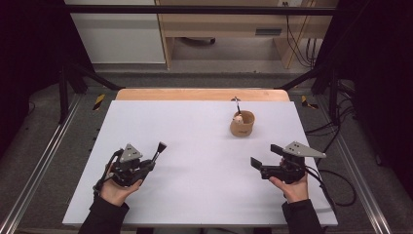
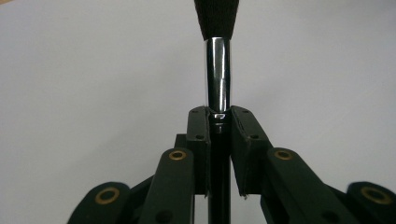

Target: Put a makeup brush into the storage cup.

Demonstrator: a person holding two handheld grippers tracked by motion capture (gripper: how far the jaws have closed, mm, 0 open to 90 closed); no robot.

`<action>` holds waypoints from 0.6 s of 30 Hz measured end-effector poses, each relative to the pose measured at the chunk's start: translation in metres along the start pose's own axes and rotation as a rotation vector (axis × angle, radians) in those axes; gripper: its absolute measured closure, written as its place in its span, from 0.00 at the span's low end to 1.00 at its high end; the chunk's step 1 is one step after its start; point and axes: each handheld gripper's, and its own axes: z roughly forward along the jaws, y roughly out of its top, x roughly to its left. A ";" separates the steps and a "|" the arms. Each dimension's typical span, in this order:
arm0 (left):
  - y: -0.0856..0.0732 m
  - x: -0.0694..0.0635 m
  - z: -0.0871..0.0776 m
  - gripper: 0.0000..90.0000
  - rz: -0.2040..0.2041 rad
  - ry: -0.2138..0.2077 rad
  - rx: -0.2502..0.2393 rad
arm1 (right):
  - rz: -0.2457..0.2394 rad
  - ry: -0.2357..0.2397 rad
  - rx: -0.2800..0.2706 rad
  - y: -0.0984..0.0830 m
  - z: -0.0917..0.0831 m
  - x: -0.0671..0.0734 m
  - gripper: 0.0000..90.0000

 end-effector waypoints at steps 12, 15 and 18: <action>0.002 -0.007 -0.002 0.87 -0.030 0.012 -0.061 | 0.016 -0.006 -0.014 0.002 0.000 0.002 0.06; 0.004 -0.010 -0.002 0.87 -0.031 0.020 -0.084 | 0.014 -0.008 -0.021 0.003 0.000 0.004 0.06; 0.004 -0.012 -0.002 0.87 -0.030 0.020 -0.097 | 0.012 -0.010 -0.023 0.004 0.000 0.004 0.06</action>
